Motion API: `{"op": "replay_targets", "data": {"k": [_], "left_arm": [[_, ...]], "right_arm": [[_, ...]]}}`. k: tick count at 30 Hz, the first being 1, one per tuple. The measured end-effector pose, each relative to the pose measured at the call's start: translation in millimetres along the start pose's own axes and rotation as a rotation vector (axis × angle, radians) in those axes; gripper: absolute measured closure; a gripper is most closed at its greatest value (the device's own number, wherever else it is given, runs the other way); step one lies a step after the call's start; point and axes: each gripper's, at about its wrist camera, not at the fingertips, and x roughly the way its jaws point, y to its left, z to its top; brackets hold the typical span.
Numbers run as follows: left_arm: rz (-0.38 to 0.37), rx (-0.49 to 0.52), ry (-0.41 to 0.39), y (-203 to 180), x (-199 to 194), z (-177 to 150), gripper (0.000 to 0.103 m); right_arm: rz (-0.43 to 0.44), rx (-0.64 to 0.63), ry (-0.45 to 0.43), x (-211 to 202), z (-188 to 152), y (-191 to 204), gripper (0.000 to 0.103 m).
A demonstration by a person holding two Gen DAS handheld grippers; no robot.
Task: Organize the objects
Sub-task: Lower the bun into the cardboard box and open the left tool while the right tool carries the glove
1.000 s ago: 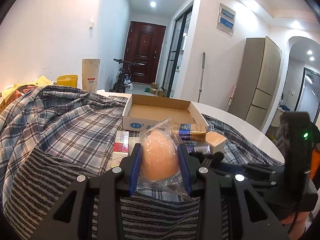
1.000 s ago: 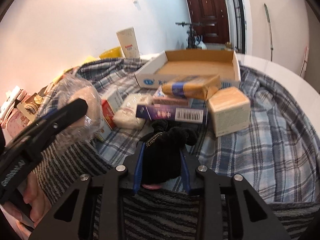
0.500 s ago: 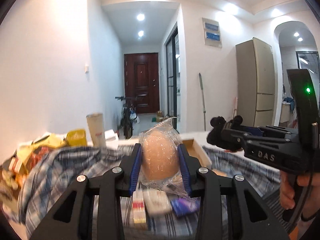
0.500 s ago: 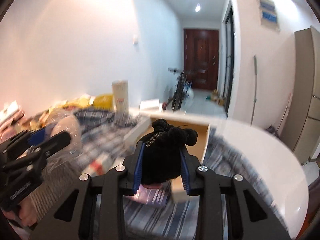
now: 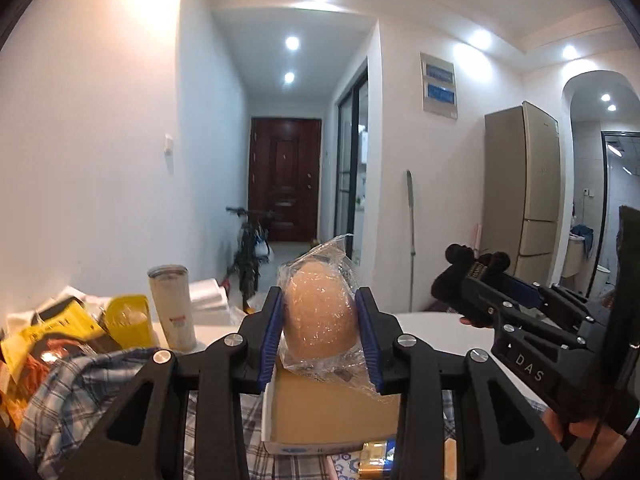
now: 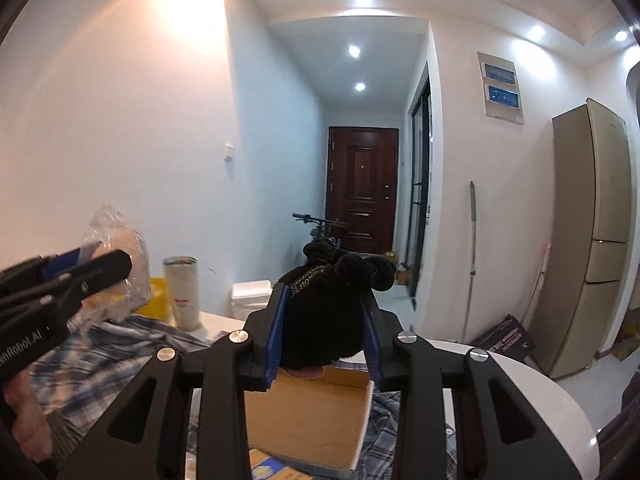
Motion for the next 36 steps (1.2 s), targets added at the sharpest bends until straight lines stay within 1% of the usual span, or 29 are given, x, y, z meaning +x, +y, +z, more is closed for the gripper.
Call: {"op": "replay_targets", "data": {"k": [3, 5, 6, 8, 9, 11, 13, 14, 15, 16, 18, 19, 22, 24, 28, 30, 32, 34, 36], "left_arm": [[0.004, 0.015, 0.047, 6.3, 23.4, -12.4, 0.065], [-0.015, 0.008, 0.11, 12.6, 44.2, -20.7, 0.065], [-0.026, 0.003, 0.136, 16.7, 55.0, -25.8, 0.065], [-0.03, 0.011, 0.229, 23.8, 83.8, -36.1, 0.065], [-0.049, -0.015, 0.284, 31.3, 98.3, -45.7, 0.065], [-0.072, -0.054, 0.348, 38.5, 112.4, -63.9, 0.065], [-0.075, -0.076, 0.435, 47.6, 129.9, -83.0, 0.065], [-0.102, -0.126, 0.479, 54.2, 135.7, -86.9, 0.065], [-0.126, -0.203, 0.491, 64.1, 137.6, -91.2, 0.065], [-0.12, -0.232, 0.503, 71.4, 139.4, -93.7, 0.065], [-0.102, -0.231, 0.512, 76.8, 142.4, -95.1, 0.065], [-0.092, -0.246, 0.51, 81.6, 142.9, -95.7, 0.065], [-0.108, -0.279, 0.541, 87.1, 146.0, -101.6, 0.065], [-0.115, -0.283, 0.557, 84.4, 146.5, -102.8, 0.065], [-0.102, -0.272, 0.574, 77.6, 147.9, -101.2, 0.065], [-0.086, -0.287, 0.606, 78.9, 151.7, -104.8, 0.065], [-0.083, -0.303, 0.616, 80.3, 152.7, -106.5, 0.064], [-0.057, -0.284, 0.611, 80.3, 153.7, -105.4, 0.064], [-0.057, -0.264, 0.621, 77.3, 156.4, -105.6, 0.064]], "right_arm": [[0.022, 0.02, 0.038, 18.1, -12.8, -3.1, 0.07], [0.021, 0.027, 0.078, 29.2, -28.2, -7.6, 0.07], [0.021, 0.027, 0.078, 29.2, -28.2, -7.6, 0.07], [0.027, 0.016, 0.127, 39.8, -38.6, -11.2, 0.07], [0.026, 0.018, 0.148, 45.0, -43.6, -15.3, 0.07], [0.029, 0.031, 0.195, 53.0, -52.5, -23.4, 0.07], [0.042, 0.053, 0.255, 60.5, -63.6, -31.1, 0.07], [0.04, 0.06, 0.283, 63.0, -68.9, -35.2, 0.07], [0.026, 0.059, 0.31, 65.4, -73.2, -38.1, 0.07], [0.018, 0.056, 0.332, 69.1, -75.5, -41.5, 0.07], [0.033, 0.068, 0.359, 71.8, -79.8, -45.1, 0.07], [0.042, 0.076, 0.375, 73.5, -82.1, -46.3, 0.07], [0.053, 0.072, 0.411, 80.7, -88.8, -46.1, 0.07], [0.051, 0.066, 0.433, 87.1, -94.6, -49.2, 0.07], [0.074, 0.096, 0.483, 95.7, -102.0, -51.9, 0.07], [0.065, 0.097, 0.489, 96.5, -103.0, -53.0, 0.07], [0.047, 0.093, 0.489, 97.1, -103.0, -53.6, 0.07], [0.042, 0.099, 0.491, 97.4, -103.7, -55.6, 0.07], [0.043, 0.112, 0.497, 98.4, -103.9, -57.4, 0.07]]}}
